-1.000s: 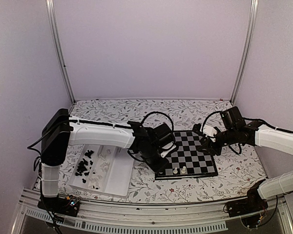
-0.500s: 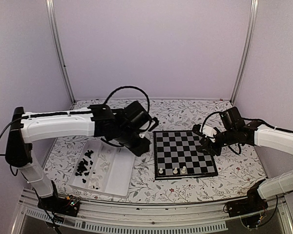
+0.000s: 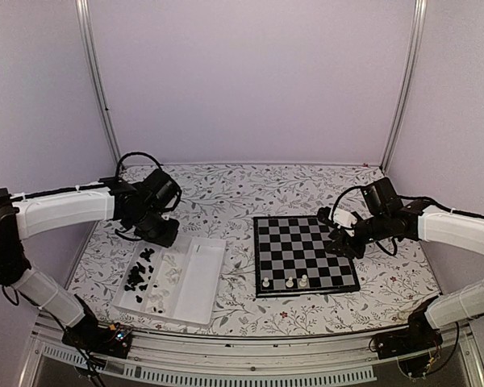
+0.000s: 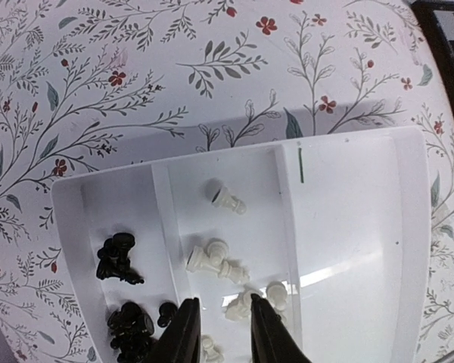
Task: Set up the chess pieces on the board
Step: Place the chess piece on the chessboard, then pick up the chess piece from the storage box.
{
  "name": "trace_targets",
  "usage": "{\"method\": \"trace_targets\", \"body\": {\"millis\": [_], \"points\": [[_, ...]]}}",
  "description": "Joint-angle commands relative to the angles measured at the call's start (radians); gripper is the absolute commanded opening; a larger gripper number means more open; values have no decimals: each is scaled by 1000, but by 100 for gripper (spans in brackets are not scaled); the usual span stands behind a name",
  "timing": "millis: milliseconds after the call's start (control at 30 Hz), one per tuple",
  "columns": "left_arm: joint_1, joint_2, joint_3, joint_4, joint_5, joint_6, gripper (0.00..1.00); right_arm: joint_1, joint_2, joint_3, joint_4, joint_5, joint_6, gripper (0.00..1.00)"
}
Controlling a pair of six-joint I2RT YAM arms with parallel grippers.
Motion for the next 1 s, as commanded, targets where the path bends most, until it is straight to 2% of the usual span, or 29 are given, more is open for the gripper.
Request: {"method": "trace_targets", "body": {"millis": [0, 300, 567, 967], "points": [[19, 52, 0, 53, 21, 20, 29, -7, 10, -6, 7, 9, 1, 45], [48, 168, 15, 49, 6, 25, 29, -7, 22, -6, 7, 10, -1, 45], [56, 209, 4, 53, 32, 30, 29, -7, 32, -4, 7, 10, -3, 45], [55, 264, 7, 58, 53, 28, 22, -7, 35, -4, 6, 11, -5, 46]]}}
